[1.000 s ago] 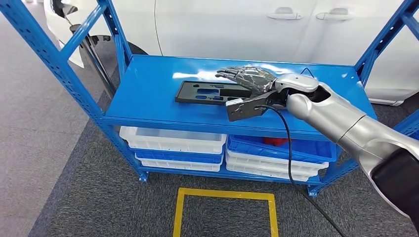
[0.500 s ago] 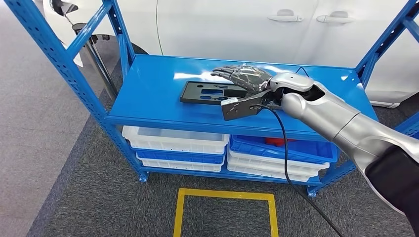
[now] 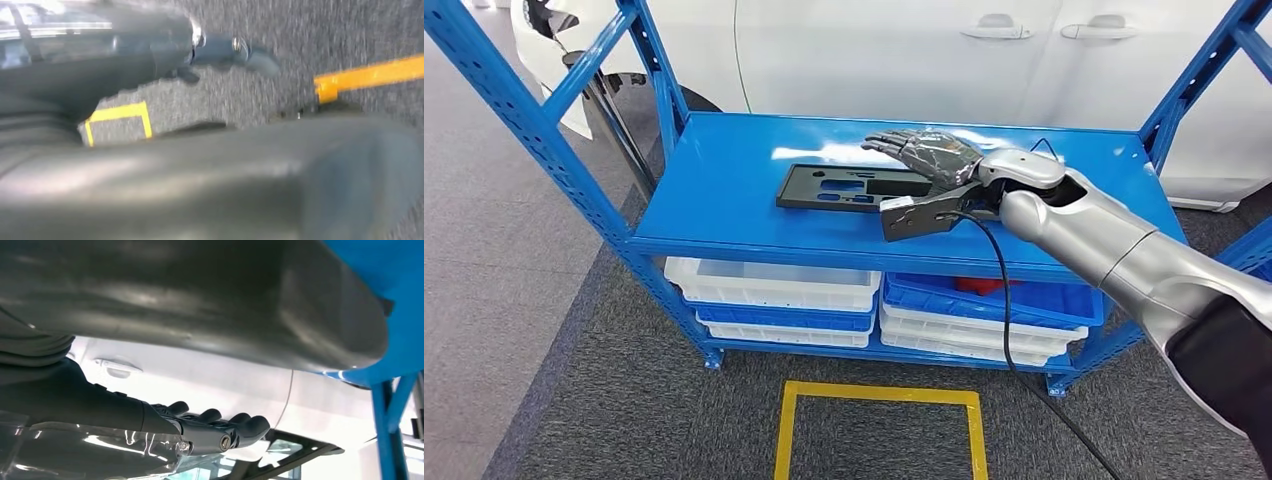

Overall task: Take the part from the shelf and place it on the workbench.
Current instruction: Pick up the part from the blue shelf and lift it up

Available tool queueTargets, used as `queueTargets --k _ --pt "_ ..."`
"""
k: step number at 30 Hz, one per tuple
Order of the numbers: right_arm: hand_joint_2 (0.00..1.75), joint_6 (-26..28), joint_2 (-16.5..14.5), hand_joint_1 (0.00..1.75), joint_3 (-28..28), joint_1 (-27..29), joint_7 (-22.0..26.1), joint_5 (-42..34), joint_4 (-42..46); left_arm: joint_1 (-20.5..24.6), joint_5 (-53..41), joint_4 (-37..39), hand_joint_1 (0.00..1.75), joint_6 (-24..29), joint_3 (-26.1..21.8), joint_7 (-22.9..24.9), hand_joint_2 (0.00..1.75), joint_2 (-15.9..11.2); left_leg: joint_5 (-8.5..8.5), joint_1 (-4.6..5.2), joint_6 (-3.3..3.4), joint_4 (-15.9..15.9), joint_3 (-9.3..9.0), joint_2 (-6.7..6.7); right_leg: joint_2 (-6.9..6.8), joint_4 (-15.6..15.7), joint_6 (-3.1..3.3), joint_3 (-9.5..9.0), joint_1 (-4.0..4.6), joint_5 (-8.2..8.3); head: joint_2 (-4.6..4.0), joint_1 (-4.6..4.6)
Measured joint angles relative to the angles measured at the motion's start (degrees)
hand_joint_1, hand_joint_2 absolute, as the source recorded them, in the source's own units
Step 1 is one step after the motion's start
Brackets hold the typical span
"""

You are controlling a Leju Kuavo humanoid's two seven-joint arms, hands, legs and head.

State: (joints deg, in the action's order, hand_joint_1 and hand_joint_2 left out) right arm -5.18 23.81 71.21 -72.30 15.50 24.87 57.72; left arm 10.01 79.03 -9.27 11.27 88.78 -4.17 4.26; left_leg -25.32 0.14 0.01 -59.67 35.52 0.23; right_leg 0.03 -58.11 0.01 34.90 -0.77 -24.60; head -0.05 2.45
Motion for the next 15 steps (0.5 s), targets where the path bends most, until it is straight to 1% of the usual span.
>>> queueTargets --k 1,2,3,4,5,6,7,8,9,10,11,12,14,15 --pt "0.00 0.13 -0.06 0.00 -0.06 0.03 -0.03 0.16 -0.10 0.07 -0.03 0.01 0.00 -0.03 0.00 -0.03 0.00 -0.01 -1.32 -0.10 -0.28 -2.32 1.02 -0.01 -0.03 0.10 0.31 -0.17 -0.07 0.04 0.00 0.00" --pt "0.00 0.27 -0.11 0.00 -0.11 0.14 -0.06 0.43 -0.16 0.10 -0.04 0.01 0.00 -0.09 0.00 -0.06 0.00 -0.02 -2.99 -0.21 -0.50 -5.60 2.50 -0.02 -0.05 0.11 0.51 -0.26 -0.04 0.00 -0.01 0.00" --pt "0.00 0.46 -0.11 0.00 -0.20 0.43 -0.10 0.77 -0.20 0.09 -0.04 0.01 0.00 -0.18 0.00 -0.05 0.00 -0.02 -4.77 -0.28 -0.64 -9.62 4.45 -0.02 -0.04 0.09 0.64 -0.29 0.01 -0.02 -0.01 0.00" --pt "0.00 0.66 -0.08 0.00 -0.32 0.86 -0.13 1.15 -0.20 0.05 -0.02 0.01 0.00 -0.25 0.00 -0.03 0.00 -0.02 -5.90 -0.34 -0.71 -12.98 6.19 -0.02 0.00 0.08 0.68 -0.31 0.06 -0.07 -0.01 0.00" --pt "0.00 0.82 -0.01 0.00 -0.47 1.33 -0.14 1.50 -0.20 -0.02 0.01 0.01 0.00 -0.28 0.00 0.01 0.00 -0.02 -6.06 -0.35 -0.72 -14.74 7.21 -0.02 0.05 0.05 0.70 -0.33 0.09 -0.12 -0.02 0.00" --pt "0.00 0.97 0.07 0.00 -0.67 1.80 -0.15 1.80 -0.20 -0.08 0.03 0.01 0.00 -0.30 0.00 0.04 0.00 -0.02 -5.13 -0.35 -0.62 -14.41 7.22 -0.02 0.13 0.03 0.67 -0.39 0.12 -0.19 -0.02 0.00" --pt "0.00 1.08 0.14 0.00 -0.88 2.16 -0.16 2.04 -0.20 -0.12 0.03 0.01 0.00 -0.30 0.00 0.09 0.00 -0.02 -3.27 -0.34 -0.43 -11.78 6.08 -0.02 0.21 0.01 0.61 -0.49 0.13 -0.28 -0.02 0.00" --pt "0.00 1.20 0.20 0.00 -1.15 2.42 -0.19 2.32 -0.20 -0.14 0.01 0.01 0.00 -0.30 0.00 0.14 0.00 -0.03 -1.06 -0.31 -0.12 -7.68 4.19 -0.01 0.28 -0.01 0.51 -0.63 0.15 -0.41 -0.01 0.00" --pt "0.00 1.31 0.25 0.00 -1.44 2.61 -0.25 2.59 -0.20 -0.12 -0.07 0.02 0.00 -0.32 0.00 0.20 0.00 -0.05 0.50 -0.20 0.19 -3.75 2.23 0.00 0.34 -0.05 0.34 -0.71 0.26 -0.55 -0.01 0.00" --pt "0.00 1.41 0.34 0.00 -1.68 2.76 -0.35 2.87 -0.20 -0.09 -0.21 0.03 0.00 -0.36 0.00 0.25 0.00 -0.07 1.39 -0.09 0.45 -0.85 0.80 0.03 0.40 -0.07 0.12 -0.72 0.32 -0.63 -0.01 0.01" --pt "0.00 1.45 0.50 0.00 -1.89 2.93 -0.50 3.14 -0.17 -0.07 -0.42 0.04 0.00 -0.38 0.00 0.30 0.00 -0.08 1.66 0.02 0.65 0.85 -0.03 0.06 0.43 -0.07 -0.15 -0.71 0.38 -0.68 -0.01 0.01" --pt "0.00 1.36 0.71 0.00 -2.07 3.10 -0.64 3.33 -0.09 -0.05 -0.69 0.05 0.00 -0.38 0.00 0.35 0.00 -0.09 1.38 0.13 0.80 1.27 -0.26 0.08 0.46 -0.01 -0.46 -0.67 0.42 -0.71 -0.01 0.01" --pt "0.00 0.89 1.15 0.00 -2.63 3.37 -0.82 3.62 0.30 -0.04 -1.18 0.06 0.00 -0.08 0.00 0.49 0.00 -0.10 1.41 0.00 1.29 1.82 -0.50 0.10 0.42 -0.01 -1.12 -0.75 0.32 -0.88 -0.01 0.01" --pt "0.00 0.56 1.37 0.00 -3.06 3.35 -0.84 3.71 0.52 0.01 -1.43 0.07 0.00 0.21 0.00 0.55 0.00 -0.11 1.41 -0.09 1.65 2.16 -0.71 0.10 0.38 -0.75 -1.42 -0.46 0.26 -1.42 -0.01 0.00"
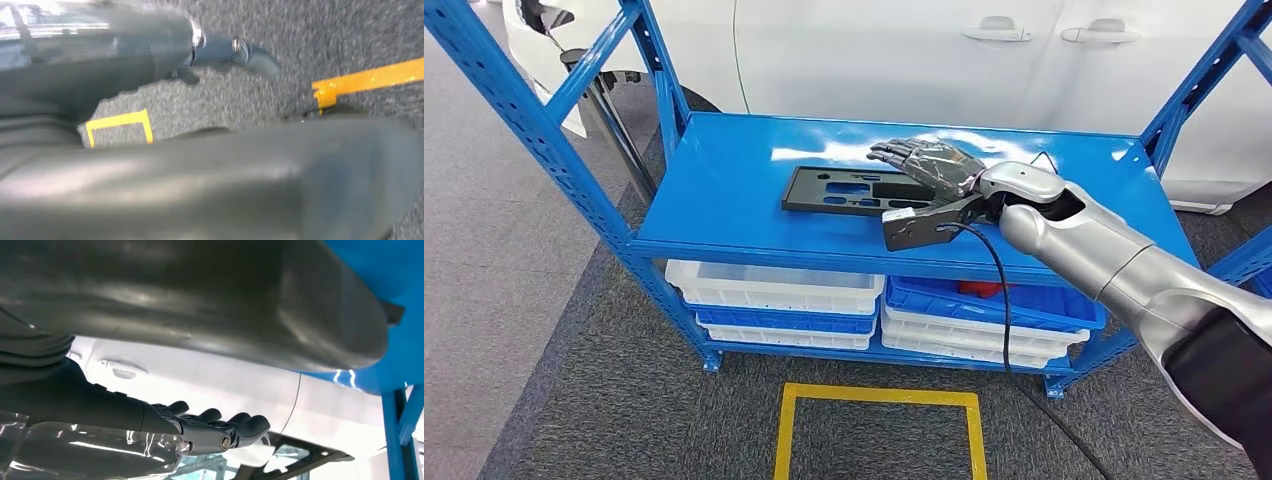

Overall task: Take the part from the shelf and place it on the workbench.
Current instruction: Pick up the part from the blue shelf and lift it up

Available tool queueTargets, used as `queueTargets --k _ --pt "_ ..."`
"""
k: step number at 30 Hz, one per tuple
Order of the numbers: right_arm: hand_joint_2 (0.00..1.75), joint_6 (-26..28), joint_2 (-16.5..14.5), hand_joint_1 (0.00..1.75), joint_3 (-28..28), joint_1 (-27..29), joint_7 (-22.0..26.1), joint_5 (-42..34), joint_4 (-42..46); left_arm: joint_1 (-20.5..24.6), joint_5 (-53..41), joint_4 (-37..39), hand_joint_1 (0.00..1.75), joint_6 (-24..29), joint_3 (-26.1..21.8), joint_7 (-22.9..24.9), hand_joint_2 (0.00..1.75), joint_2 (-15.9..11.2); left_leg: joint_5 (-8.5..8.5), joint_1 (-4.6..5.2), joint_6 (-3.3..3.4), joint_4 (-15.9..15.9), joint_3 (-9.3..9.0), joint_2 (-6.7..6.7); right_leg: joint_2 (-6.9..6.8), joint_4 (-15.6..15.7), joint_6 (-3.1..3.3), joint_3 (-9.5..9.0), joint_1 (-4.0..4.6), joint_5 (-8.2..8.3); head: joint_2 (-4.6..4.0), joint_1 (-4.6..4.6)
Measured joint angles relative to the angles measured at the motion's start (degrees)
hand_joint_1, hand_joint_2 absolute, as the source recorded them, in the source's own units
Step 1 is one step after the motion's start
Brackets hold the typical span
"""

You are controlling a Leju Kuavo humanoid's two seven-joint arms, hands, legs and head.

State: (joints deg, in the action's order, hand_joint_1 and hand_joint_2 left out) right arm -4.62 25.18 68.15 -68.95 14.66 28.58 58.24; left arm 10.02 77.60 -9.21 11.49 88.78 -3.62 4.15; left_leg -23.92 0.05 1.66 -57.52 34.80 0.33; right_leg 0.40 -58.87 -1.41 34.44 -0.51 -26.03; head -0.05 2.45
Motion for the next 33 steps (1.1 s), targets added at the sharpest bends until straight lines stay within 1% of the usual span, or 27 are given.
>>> queueTargets --k 1,2,4,5,6,7,8,9,10,11,12,15,16,17,19,20,21,22,23,24,25,26,27,30,31,32,33 --pt "0.00 -0.32 0.21 0.00 -0.40 -0.09 -0.01 0.07 0.19 0.05 -0.18 0.01 0.00 0.31 0.00 0.05 0.00 0.00 0.01 -0.10 0.33 0.33 -0.23 -0.01 -0.03 -1.91 -0.27 0.90 -0.05 -1.05 0.00 0.00" --pt "0.00 -0.61 0.42 0.00 -0.71 -0.17 -0.03 0.11 0.31 0.08 -0.35 0.01 0.00 0.58 0.00 0.09 0.00 0.00 -0.10 -0.12 0.58 0.50 -0.41 0.00 -0.06 -5.05 -0.47 2.48 -0.15 -2.53 -0.01 -0.01" --pt "0.00 -1.15 0.73 0.00 -0.95 -0.10 -0.05 0.18 0.44 0.01 -0.63 0.01 0.00 0.86 0.00 0.15 0.00 0.00 -0.50 -0.07 0.85 0.50 -0.68 -0.02 -0.06 -12.76 -0.87 6.84 -0.24 -5.23 0.00 0.00" --pt "0.00 -1.34 0.83 0.00 -0.96 0.03 -0.06 0.21 0.46 -0.05 -0.73 0.01 0.00 0.90 0.00 0.16 0.00 0.00 -0.74 -0.05 0.84 0.47 -0.93 -0.02 -0.08 -15.08 -1.05 8.38 -0.32 -5.36 -0.01 0.00" --pt "0.00 -1.50 0.91 0.00 -0.99 0.13 -0.05 0.23 0.49 -0.10 -0.81 0.01 0.00 0.89 0.00 0.16 0.00 0.00 -1.02 -0.06 0.77 0.40 -1.27 -0.03 -0.09 -15.35 -1.21 8.94 -0.42 -4.39 0.00 0.00" --pt "0.00 -1.59 0.96 0.00 -1.06 0.14 -0.05 0.23 0.51 -0.12 -0.85 0.01 0.00 0.87 0.00 0.16 0.00 0.01 -1.37 -0.09 0.65 0.32 -1.74 -0.03 -0.12 -13.23 -1.32 8.27 -0.55 -2.39 -0.01 0.00" --pt "0.00 -1.63 0.99 0.00 -1.18 0.08 -0.05 0.23 0.54 -0.13 -0.86 0.01 0.00 0.83 0.00 0.16 0.00 0.01 -1.79 -0.12 0.48 0.21 -2.27 -0.03 -0.18 -9.48 -1.39 6.71 -0.67 0.15 -0.01 0.00" --pt "0.00 -1.63 1.01 0.00 -1.29 -0.05 -0.05 0.23 0.55 -0.10 -0.86 0.01 0.00 0.78 0.00 0.15 0.00 0.01 -2.25 -0.05 0.24 0.03 -2.72 -0.03 -0.28 -5.57 -1.35 4.90 -0.66 2.00 -0.01 0.00" --pt "0.00 -1.64 1.02 0.00 -1.39 -0.18 -0.05 0.23 0.57 -0.07 -0.83 0.01 0.00 0.73 0.00 0.15 0.00 0.01 -2.68 0.02 -0.04 -0.15 -3.04 -0.02 -0.33 -2.30 -1.06 3.35 -0.60 3.07 -0.01 0.01" --pt "0.00 -1.65 1.04 0.00 -1.43 -0.26 -0.06 0.23 0.60 -0.06 -0.79 0.01 0.00 0.67 0.00 0.15 0.00 0.01 -2.98 0.10 -0.34 -0.28 -3.21 -0.01 -0.37 -0.38 -0.69 2.44 -0.49 3.32 0.00 0.01" --pt "0.00 -1.66 1.06 0.00 -1.44 -0.30 -0.07 0.24 0.63 -0.06 -0.72 0.01 0.00 0.58 0.00 0.15 0.00 0.00 -3.18 0.16 -0.65 -0.30 -3.27 -0.01 -0.36 0.27 -0.21 2.09 -0.31 2.86 0.00 0.01" --pt "0.00 -1.62 1.12 0.00 -1.57 -0.34 -0.07 0.25 0.78 -0.03 -0.46 0.02 0.00 0.34 0.00 0.15 0.00 0.00 -4.08 0.02 -1.52 -0.90 -3.29 -0.07 -0.32 0.68 0.99 1.48 -0.41 2.31 0.00 0.01" --pt "0.00 -1.61 1.13 0.00 -1.66 -0.41 -0.06 0.24 0.84 0.03 -0.43 0.02 0.00 0.27 0.00 0.15 0.00 0.00 -4.93 -0.04 -1.81 -2.54 -2.64 -0.09 -0.36 0.83 1.33 1.08 -0.51 2.13 0.00 0.01" --pt "0.00 -1.60 1.13 0.00 -1.74 -0.44 -0.05 0.23 0.91 0.05 -0.43 0.03 0.00 0.15 0.00 0.15 0.00 0.00 -6.30 -0.16 -2.10 -5.70 -1.07 -0.10 -0.42 0.95 1.68 0.67 -0.55 1.88 0.00 0.01" --pt "0.00 -1.62 1.11 0.00 -1.78 -0.38 -0.04 0.23 0.96 0.01 -0.42 0.03 0.00 -0.13 0.00 0.14 0.00 -0.01 -8.99 -0.31 -2.45 -13.81 3.55 -0.11 -0.44 0.96 2.07 0.13 -0.44 1.35 0.00 0.00" --pt "0.00 -1.62 1.10 0.00 -1.76 -0.24 -0.03 0.23 0.96 -0.05 -0.41 0.03 0.00 -0.28 0.00 0.07 0.00 -0.02 -9.49 -0.35 -2.50 -16.98 5.77 -0.11 -0.39 0.95 2.13 -0.12 -0.37 1.09 0.01 0.00" --pt "0.00 -1.62 1.09 0.00 -1.75 -0.11 -0.03 0.23 0.96 -0.09 -0.40 0.03 0.00 -0.41 0.00 -0.07 0.00 -0.02 -8.70 -0.35 -2.45 -17.82 6.94 -0.11 -0.32 0.93 2.12 -0.43 -0.32 0.82 0.00 0.00" --pt "0.00 -1.62 1.09 0.00 -1.75 0.00 -0.04 0.23 0.96 -0.10 -0.39 0.03 0.00 -0.53 0.00 -0.25 0.00 -0.02 -6.77 -0.34 -2.31 -16.52 7.08 -0.11 -0.25 0.92 2.08 -0.85 -0.28 0.50 0.01 0.00" --pt "0.00 -1.62 1.09 0.00 -1.75 0.04 -0.04 0.23 0.95 -0.11 -0.39 0.03 0.00 -0.60 0.00 -0.44 0.00 -0.02 -4.16 -0.32 -2.09 -13.29 6.14 -0.11 -0.21 0.91 2.02 -1.31 -0.26 0.18 0.00 0.00" --pt "0.00 -1.61 1.09 0.00 -1.75 0.06 -0.05 0.23 0.95 -0.10 -0.38 0.03 0.00 -0.62 0.00 -0.60 0.00 -0.03 -1.54 -0.25 -1.76 -8.97 4.53 -0.10 -0.18 0.93 1.88 -1.81 -0.26 -0.18 -0.01 0.00" --pt "0.00 -1.61 1.09 0.00 -1.75 0.03 -0.05 0.23 0.94 -0.08 -0.37 0.03 0.00 -0.63 0.00 -0.69 0.00 -0.04 0.26 -0.08 -1.45 -5.29 3.01 -0.09 -0.15 0.93 1.69 -2.13 -0.21 -0.46 -0.01 0.00" --pt "0.00 -1.61 1.10 0.00 -1.75 0.03 -0.05 0.22 0.93 -0.04 -0.34 0.03 0.00 -0.71 0.00 -0.78 0.00 -0.04 1.00 0.08 -1.14 -2.72 1.90 -0.09 -0.12 0.94 1.43 -2.25 -0.18 -0.63 -0.01 0.01" --pt "0.00 -1.62 1.10 0.00 -1.75 0.04 -0.04 0.22 0.93 -0.02 -0.30 0.03 0.00 -0.87 0.00 -0.84 0.00 -0.05 1.11 0.24 -0.86 -1.21 1.24 -0.06 -0.09 0.99 1.15 -2.27 -0.17 -0.75 -0.01 0.01" --pt "0.00 -1.59 1.08 0.00 -1.85 0.05 -0.02 0.21 0.95 -0.08 -0.03 0.03 0.00 -1.44 -0.01 -0.92 0.00 -0.07 0.79 0.21 -0.17 -0.15 0.66 0.01 -0.11 1.08 0.23 -2.27 -0.17 -1.08 0.00 0.00" --pt "0.00 -1.58 1.06 0.00 -1.95 -0.01 -0.01 0.21 0.96 -0.06 0.08 0.03 0.00 -1.49 -0.01 -0.93 0.00 -0.07 0.87 0.09 0.13 0.25 0.38 0.00 -0.14 0.26 -0.04 -1.99 -0.18 -1.71 0.00 0.00" --pt "0.00 -1.59 1.05 0.00 -2.05 -0.10 0.00 0.20 0.97 -0.01 0.18 0.03 0.00 -1.50 -0.02 -0.93 0.00 -0.07 0.98 -0.04 0.39 0.64 0.10 -0.01 -0.16 -1.62 -0.25 -1.15 -0.18 -2.81 0.00 0.00" --pt "0.00 -1.63 1.07 0.00 -2.12 -0.13 0.02 0.20 0.96 0.03 0.21 0.03 0.00 -1.50 -0.02 -0.95 0.00 -0.07 0.98 -0.08 0.57 0.80 -0.03 -0.01 -0.19 -4.87 -0.40 0.47 -0.25 -4.38 -0.01 0.00"
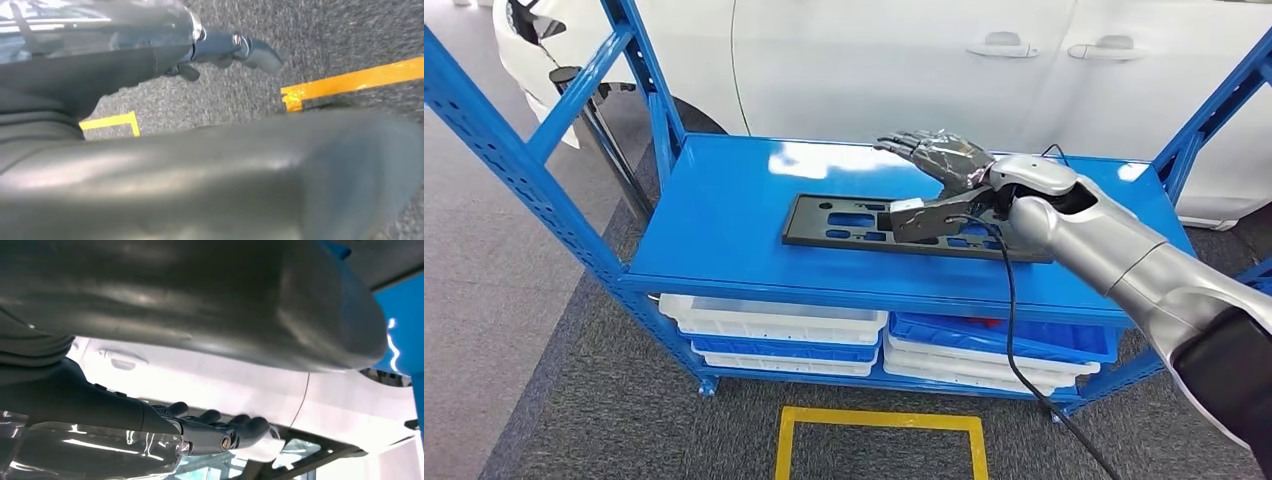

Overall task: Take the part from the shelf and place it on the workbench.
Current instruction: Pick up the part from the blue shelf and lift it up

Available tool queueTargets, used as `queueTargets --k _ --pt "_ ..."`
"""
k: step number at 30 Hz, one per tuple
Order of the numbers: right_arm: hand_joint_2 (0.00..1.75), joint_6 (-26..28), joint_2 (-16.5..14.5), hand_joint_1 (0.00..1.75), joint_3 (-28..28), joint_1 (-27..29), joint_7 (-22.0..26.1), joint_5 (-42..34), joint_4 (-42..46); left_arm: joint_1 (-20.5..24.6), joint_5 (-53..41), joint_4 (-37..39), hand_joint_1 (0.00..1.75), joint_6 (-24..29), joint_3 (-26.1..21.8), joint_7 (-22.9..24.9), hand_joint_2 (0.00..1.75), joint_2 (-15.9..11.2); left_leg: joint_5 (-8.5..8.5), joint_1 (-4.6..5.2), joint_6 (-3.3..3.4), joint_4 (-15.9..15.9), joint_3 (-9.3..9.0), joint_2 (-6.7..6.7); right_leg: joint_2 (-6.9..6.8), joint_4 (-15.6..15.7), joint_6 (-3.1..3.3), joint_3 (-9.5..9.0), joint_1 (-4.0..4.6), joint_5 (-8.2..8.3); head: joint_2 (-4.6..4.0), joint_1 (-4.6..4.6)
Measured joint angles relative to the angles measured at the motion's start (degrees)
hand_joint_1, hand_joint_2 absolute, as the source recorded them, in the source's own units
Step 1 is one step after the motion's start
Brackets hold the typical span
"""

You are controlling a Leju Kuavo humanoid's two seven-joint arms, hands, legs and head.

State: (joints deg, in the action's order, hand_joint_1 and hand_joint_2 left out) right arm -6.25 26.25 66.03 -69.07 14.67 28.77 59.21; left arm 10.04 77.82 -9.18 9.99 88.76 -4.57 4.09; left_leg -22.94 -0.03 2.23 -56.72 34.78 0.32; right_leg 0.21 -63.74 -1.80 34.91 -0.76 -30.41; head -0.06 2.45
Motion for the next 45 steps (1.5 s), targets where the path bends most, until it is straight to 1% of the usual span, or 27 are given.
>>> queueTargets --k 2,3,4,5,6,8,9,12,14,15,17,18,19,20,22,23,25,28,30,32,33,34,35,37,39,43,45 --pt "0.00 -0.21 0.03 0.00 0.00 0.09 0.01 0.00 -0.06 -0.06 0.06 0.00 0.00 0.00 0.00 0.02 0.00 0.00 -0.11 0.02 0.20 0.01 -0.04 0.00 -0.01 -7.47 -0.28 4.23 -0.03 -2.71 -0.01 0.00" --pt "0.00 -0.39 0.04 0.00 0.07 0.19 -0.03 0.03 -0.14 -0.12 0.08 0.00 0.00 0.01 0.00 0.03 0.00 0.00 -0.19 0.03 0.23 -0.04 -0.07 0.00 -0.02 -9.70 -0.41 5.79 -0.07 -2.86 -0.01 0.00" --pt "0.00 -0.59 0.05 0.00 0.14 0.25 -0.09 0.08 -0.23 -0.16 0.11 0.00 0.00 0.01 0.00 0.04 0.00 0.00 -0.31 0.02 0.19 -0.14 -0.13 0.01 -0.03 -9.68 -0.48 6.25 -0.11 -1.82 0.00 0.00" --pt "0.00 -0.76 0.05 0.00 0.20 0.26 -0.16 0.13 -0.34 -0.18 0.14 0.00 0.00 0.03 0.00 0.04 0.00 0.01 -0.48 0.00 0.10 -0.31 -0.22 0.02 -0.05 -7.47 -0.51 5.64 -0.15 0.22 0.00 0.00" --pt "0.00 -0.86 0.06 0.00 0.23 0.21 -0.22 0.17 -0.44 -0.17 0.16 0.00 0.00 0.05 0.00 0.04 0.00 0.01 -0.71 -0.02 -0.05 -0.54 -0.31 0.04 -0.10 -3.45 -0.48 4.00 -0.21 2.73 0.00 0.00" --pt "0.00 -0.93 0.06 0.00 0.28 0.08 -0.27 0.22 -0.61 -0.14 0.20 0.00 0.00 0.08 0.00 0.05 0.00 0.02 -1.17 0.12 -0.50 -1.04 -0.31 0.10 -0.13 3.50 -0.10 1.03 -0.08 5.68 0.00 0.00" --pt "0.00 -0.96 0.05 0.00 0.32 0.05 -0.29 0.24 -0.69 -0.14 0.21 0.00 0.00 0.09 0.00 0.05 0.00 0.02 -1.32 0.20 -0.75 -1.19 -0.25 0.12 -0.10 5.11 0.19 0.38 0.03 6.07 0.01 0.00" --pt "0.00 -0.99 0.04 0.00 0.41 0.02 -0.35 0.32 -0.93 -0.15 0.21 0.00 0.00 0.11 0.00 0.07 0.00 0.02 -1.61 0.24 -1.57 -1.41 -0.18 0.10 0.01 5.61 1.23 0.22 0.10 6.00 0.01 0.00" --pt "0.00 -0.99 0.04 0.00 0.41 -0.05 -0.36 0.34 -0.99 -0.12 0.21 0.00 0.00 0.11 0.00 0.07 0.00 0.01 -3.25 0.14 -2.21 -3.85 0.81 0.06 -0.09 5.85 1.90 -0.03 -0.14 6.09 0.00 0.00" --pt "0.00 -0.99 0.04 0.00 0.44 -0.07 -0.37 0.38 -1.03 -0.13 0.21 0.00 0.00 0.11 0.00 0.07 0.00 0.00 -4.89 0.01 -2.51 -6.89 2.20 0.03 -0.17 5.91 2.14 -0.12 -0.16 6.09 0.00 0.00" --pt "0.87 -1.01 0.04 0.00 0.68 -0.05 -0.44 0.63 -1.24 -0.21 0.21 0.00 0.00 0.11 0.00 0.07 0.00 0.00 -8.26 -0.17 -2.92 -14.67 5.93 0.02 -0.20 5.90 2.39 -0.15 -0.07 6.03 0.00 0.00" --pt "1.31 -0.98 0.04 0.00 0.93 0.01 -0.50 0.87 -1.52 -0.27 0.19 0.00 0.00 0.10 0.00 0.07 0.00 0.00 -9.02 -0.22 -3.01 -17.55 7.41 0.02 -0.19 5.88 2.43 -0.17 -0.02 6.00 0.00 0.00" --pt "1.75 -0.87 0.04 0.00 1.22 0.10 -0.55 1.17 -1.94 -0.32 0.14 0.00 0.00 0.09 0.00 0.07 0.00 0.00 -8.55 -0.24 -2.99 -18.11 7.81 0.02 -0.17 5.87 2.44 -0.21 0.01 5.97 0.01 0.00" --pt "1.75 -0.57 0.01 0.00 1.52 0.21 -0.56 1.54 -2.57 -0.34 0.08 0.00 0.00 0.07 0.00 0.06 0.00 0.00 -7.02 -0.23 -2.85 -16.30 7.06 0.02 -0.14 5.86 2.42 -0.30 0.04 5.93 0.00 0.00" --pt "1.75 0.72 -0.33 0.00 1.97 0.37 -0.36 2.21 -4.45 -0.28 -0.10 0.00 0.00 0.02 0.00 0.03 0.00 0.00 -3.03 -0.12 -2.25 -8.02 3.14 0.03 -0.12 5.85 2.22 -0.51 0.14 5.79 0.00 0.00" --pt "1.75 1.59 -0.62 0.00 2.15 0.42 -0.15 2.49 -5.74 -0.21 -0.21 0.00 0.00 -0.01 0.00 0.00 0.00 0.00 -1.79 0.00 -1.93 -4.44 1.41 0.03 -0.13 5.82 2.02 -0.55 0.24 5.73 0.00 0.00" --pt "1.75 3.31 -1.57 0.00 2.37 0.63 0.51 2.85 -8.99 -0.12 -0.40 0.00 0.00 -0.02 0.00 -0.07 0.00 0.01 -1.32 0.25 -1.43 -1.45 0.00 0.08 -0.17 5.86 1.49 -0.53 0.36 5.72 0.00 0.00" --pt "1.75 6.35 -3.81 0.00 2.28 1.39 1.79 3.07 -15.17 -0.13 -0.45 0.00 0.00 -0.01 0.00 -0.12 0.00 0.06 -0.83 0.06 -0.56 -0.67 -0.31 0.06 -0.18 5.69 0.59 -0.47 0.32 5.47 0.01 0.00" --pt "1.75 8.47 -5.27 0.00 2.05 2.09 2.19 3.14 -19.08 -0.02 -0.44 0.00 0.00 0.00 0.00 -0.13 0.00 0.12 -0.45 -0.13 -0.04 -0.05 -0.60 -0.04 -0.16 1.90 0.19 1.23 0.16 3.09 0.00 0.00" --pt "1.75 9.85 -6.43 0.00 1.93 3.31 2.18 3.23 -22.36 -0.07 -0.45 0.00 0.00 -0.01 0.00 -0.13 0.00 0.15 -0.44 -0.08 0.20 0.01 -0.60 -0.03 -0.15 -6.04 -0.13 4.99 -0.01 -0.59 -0.01 -0.01" --pt "1.75 10.15 -6.91 0.00 1.92 4.01 2.08 3.27 -23.78 -0.20 -0.46 0.00 0.00 -0.02 0.00 -0.13 0.00 0.15 -0.46 -0.08 0.23 0.00 -0.60 0.03 -0.16 -9.33 -0.27 6.64 -0.07 -1.60 -0.01 -0.01" --pt "1.75 10.29 -7.40 0.00 1.90 4.63 1.95 3.33 -25.13 -0.36 -0.46 0.00 0.00 -0.02 0.00 -0.12 0.00 0.15 -0.49 -0.08 0.25 -0.05 -0.61 0.09 -0.17 -10.89 -0.38 7.54 -0.15 -1.62 -0.01 -0.01" --pt "1.75 10.34 -7.93 0.00 1.87 5.02 1.83 3.41 -26.36 -0.50 -0.46 0.00 0.00 -0.02 0.00 -0.12 0.00 0.16 -0.53 -0.09 0.19 -0.14 -0.61 0.14 -0.18 -9.92 -0.43 7.23 -0.24 -0.47 -0.01 -0.01" --pt "1.75 10.46 -9.08 0.00 1.70 5.26 1.68 3.57 -28.48 -0.59 -0.46 0.00 0.00 -0.01 0.00 -0.12 0.00 0.21 -0.78 -0.10 -0.16 -0.51 -0.62 0.15 -0.22 -2.22 -0.41 3.69 -0.47 3.57 -0.01 0.00" --pt "1.75 10.80 -10.26 0.00 1.49 5.30 1.43 3.73 -30.27 -0.51 -0.44 0.00 0.00 0.04 0.00 -0.13 0.00 0.28 -1.17 0.08 -0.77 -1.03 -0.45 0.14 -0.16 4.31 -0.07 0.55 -0.35 5.82 0.00 0.00" --pt "1.75 11.38 -12.32 0.00 1.37 5.71 0.69 4.30 -33.17 -0.56 -0.18 0.00 0.00 0.12 0.00 -0.20 0.00 0.32 -1.64 0.07 -1.93 -1.48 -0.27 0.11 -0.09 5.72 1.25 -0.07 -0.12 5.99 0.01 0.00" --pt "1.75 11.28 -13.20 0.00 1.35 5.76 0.61 4.68 -34.23 -0.60 0.01 0.00 0.00 0.14 0.00 -0.31 0.00 0.32 -3.75 -0.09 -2.57 -4.71 1.14 0.07 -0.21 5.93 1.97 -0.20 -0.30 6.16 0.01 0.00"
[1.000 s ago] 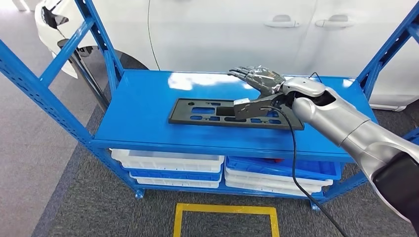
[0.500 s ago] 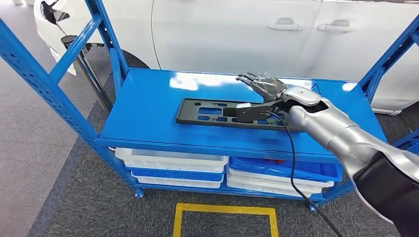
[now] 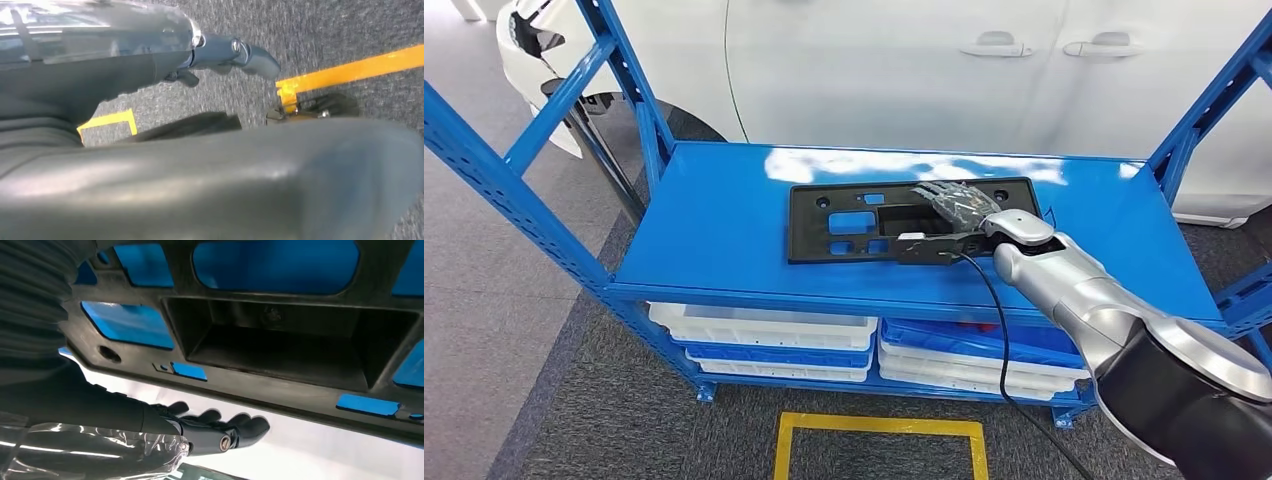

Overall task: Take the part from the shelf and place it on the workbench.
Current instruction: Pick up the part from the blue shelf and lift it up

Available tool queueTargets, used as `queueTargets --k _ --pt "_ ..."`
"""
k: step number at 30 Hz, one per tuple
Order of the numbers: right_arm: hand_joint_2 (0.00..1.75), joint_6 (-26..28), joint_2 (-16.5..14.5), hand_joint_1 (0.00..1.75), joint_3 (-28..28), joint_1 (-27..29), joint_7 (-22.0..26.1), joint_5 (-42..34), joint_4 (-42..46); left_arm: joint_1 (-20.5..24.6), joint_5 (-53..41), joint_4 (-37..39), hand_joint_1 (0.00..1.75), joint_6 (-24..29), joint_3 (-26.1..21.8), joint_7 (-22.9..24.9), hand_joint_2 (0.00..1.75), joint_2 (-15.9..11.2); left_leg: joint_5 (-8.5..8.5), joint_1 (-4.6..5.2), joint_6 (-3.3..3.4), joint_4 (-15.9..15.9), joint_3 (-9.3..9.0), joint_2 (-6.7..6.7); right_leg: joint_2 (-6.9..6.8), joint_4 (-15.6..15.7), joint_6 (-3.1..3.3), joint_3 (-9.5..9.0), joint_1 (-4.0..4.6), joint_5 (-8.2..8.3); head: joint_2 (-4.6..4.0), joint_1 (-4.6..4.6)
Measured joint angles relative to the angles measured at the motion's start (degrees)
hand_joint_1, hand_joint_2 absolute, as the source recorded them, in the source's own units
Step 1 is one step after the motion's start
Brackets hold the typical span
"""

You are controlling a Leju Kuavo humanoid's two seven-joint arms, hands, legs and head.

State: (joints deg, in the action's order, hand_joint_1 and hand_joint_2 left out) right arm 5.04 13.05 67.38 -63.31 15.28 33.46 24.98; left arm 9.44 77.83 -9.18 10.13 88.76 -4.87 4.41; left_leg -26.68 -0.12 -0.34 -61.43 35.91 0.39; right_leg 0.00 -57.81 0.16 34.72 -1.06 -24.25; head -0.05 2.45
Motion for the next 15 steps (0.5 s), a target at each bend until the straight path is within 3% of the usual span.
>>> queueTargets --k 3,4,5,6,8,10,13,15 --pt "1.75 -1.88 -0.87 0.00 0.11 0.01 0.85 0.93 -1.23 -0.17 0.33 0.00 0.00 0.01 0.00 -0.15 0.00 -0.01 -5.06 -0.16 -0.54 -11.25 5.22 -0.03 -0.03 -0.02 0.35 0.00 0.09 -0.04 -0.01 0.00" --pt "1.75 -2.91 -1.01 0.00 0.17 0.00 1.30 1.15 -1.52 -0.25 0.45 0.00 0.00 0.00 0.00 -0.17 0.00 -0.02 -5.45 -0.18 -0.58 -13.37 6.33 -0.03 -0.01 -0.03 0.36 -0.01 0.12 -0.06 -0.01 0.00" --pt "1.75 -3.79 -1.07 0.00 0.21 -0.04 1.67 1.28 -1.70 -0.32 0.52 0.00 0.00 -0.01 0.00 -0.17 0.00 -0.02 -4.68 -0.19 -0.53 -13.19 6.35 -0.04 0.01 -0.04 0.34 -0.05 0.15 -0.08 -0.01 0.00" --pt "1.75 -4.50 -1.10 0.00 0.22 -0.15 2.00 1.37 -1.81 -0.37 0.55 0.00 0.00 -0.01 0.00 -0.20 0.00 -0.02 -2.92 -0.19 -0.39 -10.63 5.22 -0.04 0.04 -0.06 0.29 -0.13 0.17 -0.12 -0.01 0.00" --pt "1.75 -5.12 -1.09 0.00 0.21 -0.55 2.45 1.40 -1.93 -0.39 0.54 0.00 0.00 -0.01 0.00 -0.37 0.00 -0.02 0.93 -0.11 0.10 -2.20 1.15 -0.03 0.07 -0.10 0.03 -0.29 0.29 -0.29 -0.01 0.00" --pt "1.75 -5.27 -1.04 0.00 0.21 -0.89 2.83 1.41 -2.03 -0.41 0.52 0.00 0.00 -0.01 0.00 -0.67 0.00 -0.02 2.34 0.06 0.65 2.79 -1.27 -0.01 0.10 -0.12 -0.47 -0.29 0.44 -0.37 -0.01 0.00" --pt "1.75 -5.29 -1.02 0.00 0.22 -0.96 3.08 1.48 -2.15 -0.47 0.49 0.00 0.00 -0.01 0.00 -0.94 0.00 -0.01 2.46 0.13 1.59 3.62 -1.52 -0.02 0.11 -0.10 -1.47 -0.28 0.35 -0.43 -0.01 0.00" --pt "1.75 -5.30 -1.03 0.00 0.21 -1.05 3.10 1.55 -2.21 -0.34 0.47 0.00 0.00 -0.01 0.00 -1.16 0.00 0.00 2.84 0.01 2.29 4.17 -1.72 -0.08 0.07 -2.37 -1.96 0.69 0.26 -2.09 0.00 0.00"
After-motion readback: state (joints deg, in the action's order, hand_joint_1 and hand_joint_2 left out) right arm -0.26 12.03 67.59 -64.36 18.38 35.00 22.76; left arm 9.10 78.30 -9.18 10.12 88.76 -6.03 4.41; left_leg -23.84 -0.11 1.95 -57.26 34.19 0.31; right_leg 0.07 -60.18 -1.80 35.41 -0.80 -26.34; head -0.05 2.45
